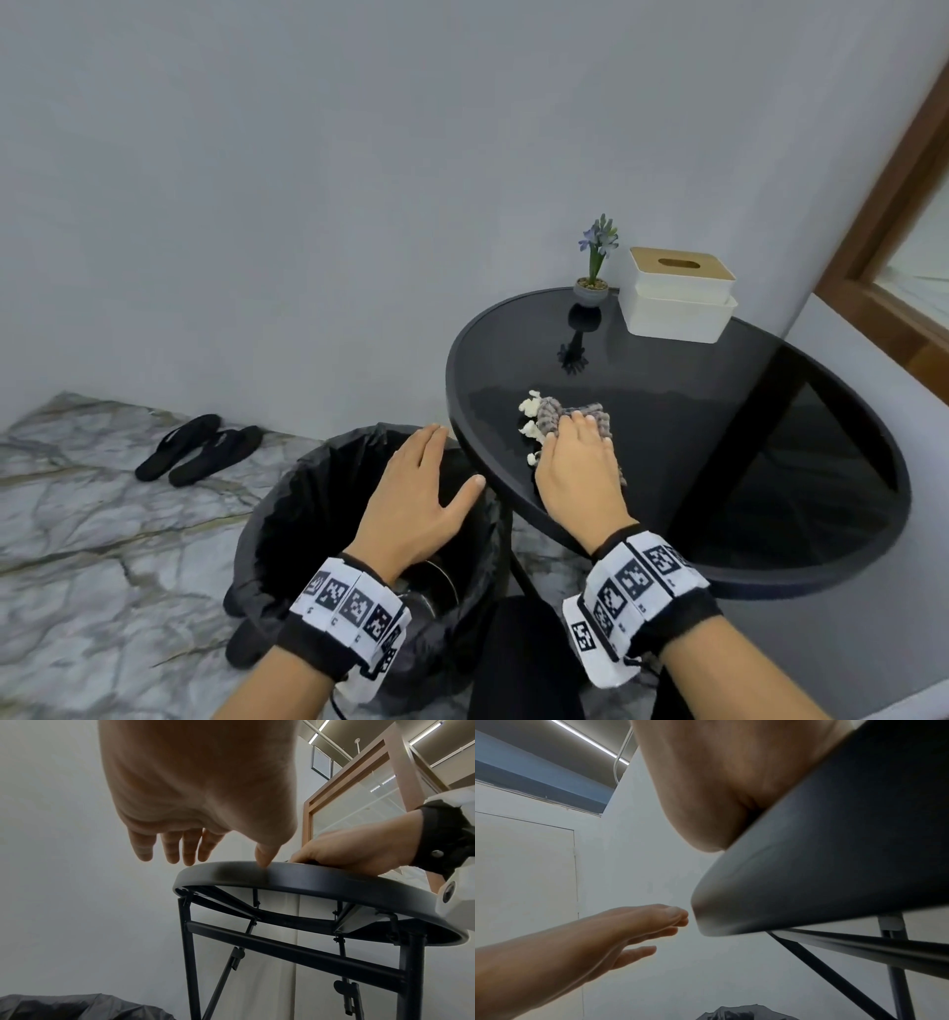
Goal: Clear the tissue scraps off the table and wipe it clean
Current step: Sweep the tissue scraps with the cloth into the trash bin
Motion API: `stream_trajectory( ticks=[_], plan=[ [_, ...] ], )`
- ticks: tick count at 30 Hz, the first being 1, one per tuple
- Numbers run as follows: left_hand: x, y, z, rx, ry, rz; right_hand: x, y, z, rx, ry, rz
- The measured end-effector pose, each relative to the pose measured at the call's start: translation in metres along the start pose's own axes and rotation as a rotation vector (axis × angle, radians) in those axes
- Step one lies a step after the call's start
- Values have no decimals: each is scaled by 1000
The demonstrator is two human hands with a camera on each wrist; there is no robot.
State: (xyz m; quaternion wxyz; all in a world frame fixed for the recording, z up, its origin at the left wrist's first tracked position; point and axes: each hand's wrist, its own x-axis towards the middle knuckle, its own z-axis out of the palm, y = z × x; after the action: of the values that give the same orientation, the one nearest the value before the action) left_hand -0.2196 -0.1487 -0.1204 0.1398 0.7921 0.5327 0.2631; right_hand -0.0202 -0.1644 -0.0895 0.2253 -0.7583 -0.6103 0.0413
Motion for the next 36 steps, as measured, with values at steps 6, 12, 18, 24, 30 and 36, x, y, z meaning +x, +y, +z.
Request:
stream_trajectory(
  ticks=[6, 12, 18, 24, 30, 36],
  plan=[
    [5, -16, -11, 8, -4, -49, 15, -35, 9, -12, -40, -31],
    [9, -33, -21, 10, 12, -98, 25, -70, 25, 37, -52, -76],
    [14, -55, -20, 9, 12, -138, 41, -96, 34, 146, -70, -153],
    [16, -61, -19, -19, 18, -156, 50, -101, 20, 560, -160, -57],
    [14, -61, -20, -41, 15, -171, 56, -84, -14, 722, -37, 60],
    [11, -57, -19, -56, 24, -170, 74, -71, -39, 597, 110, 62]
  ],
)
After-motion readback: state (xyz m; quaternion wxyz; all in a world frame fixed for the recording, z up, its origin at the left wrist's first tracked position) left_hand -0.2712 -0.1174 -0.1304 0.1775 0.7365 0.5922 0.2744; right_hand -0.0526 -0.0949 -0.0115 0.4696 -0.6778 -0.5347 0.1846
